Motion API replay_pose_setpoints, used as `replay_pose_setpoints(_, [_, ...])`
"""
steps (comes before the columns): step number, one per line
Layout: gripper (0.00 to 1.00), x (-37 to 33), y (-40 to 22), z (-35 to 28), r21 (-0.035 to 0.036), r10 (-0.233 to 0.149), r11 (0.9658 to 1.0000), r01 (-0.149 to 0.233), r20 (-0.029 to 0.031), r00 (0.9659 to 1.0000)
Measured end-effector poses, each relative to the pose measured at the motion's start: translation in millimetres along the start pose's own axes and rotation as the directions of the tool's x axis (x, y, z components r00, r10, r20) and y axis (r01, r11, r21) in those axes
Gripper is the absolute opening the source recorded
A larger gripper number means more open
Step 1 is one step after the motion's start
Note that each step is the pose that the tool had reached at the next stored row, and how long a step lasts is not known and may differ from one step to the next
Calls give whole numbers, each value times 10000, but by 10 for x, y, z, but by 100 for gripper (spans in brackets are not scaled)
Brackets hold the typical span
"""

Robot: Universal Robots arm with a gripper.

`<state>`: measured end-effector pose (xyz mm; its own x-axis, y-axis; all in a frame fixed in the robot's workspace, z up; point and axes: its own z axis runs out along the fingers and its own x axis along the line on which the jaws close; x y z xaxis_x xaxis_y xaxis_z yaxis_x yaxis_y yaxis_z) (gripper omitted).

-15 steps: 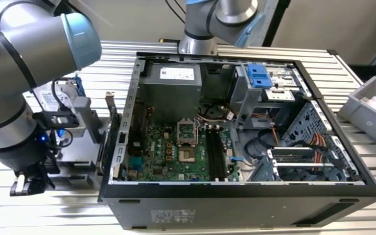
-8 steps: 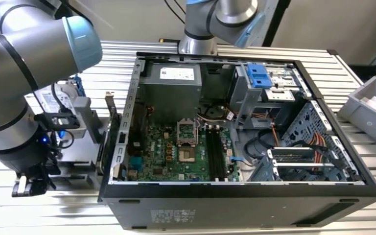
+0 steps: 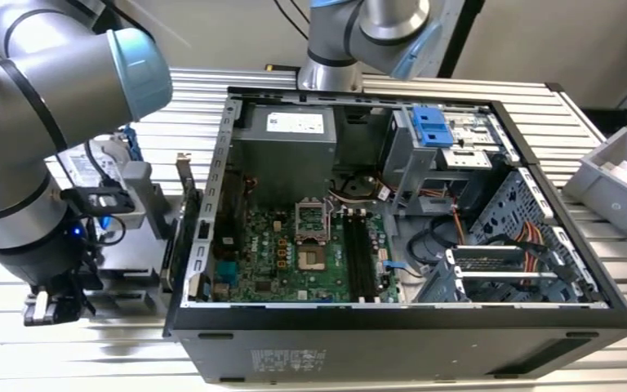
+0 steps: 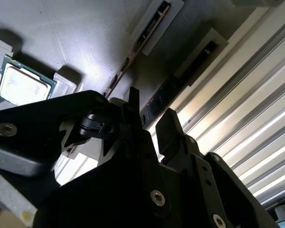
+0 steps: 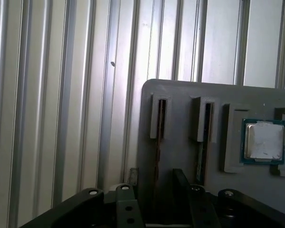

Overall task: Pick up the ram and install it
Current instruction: 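Pick up the ram and move it above insertion slot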

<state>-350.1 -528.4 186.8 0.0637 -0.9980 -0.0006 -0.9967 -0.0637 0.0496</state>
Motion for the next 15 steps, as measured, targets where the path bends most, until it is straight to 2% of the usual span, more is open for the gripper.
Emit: replay_pose_setpoints(15, [100,-18,-1,3,0,-2,10000,2,0,10000])
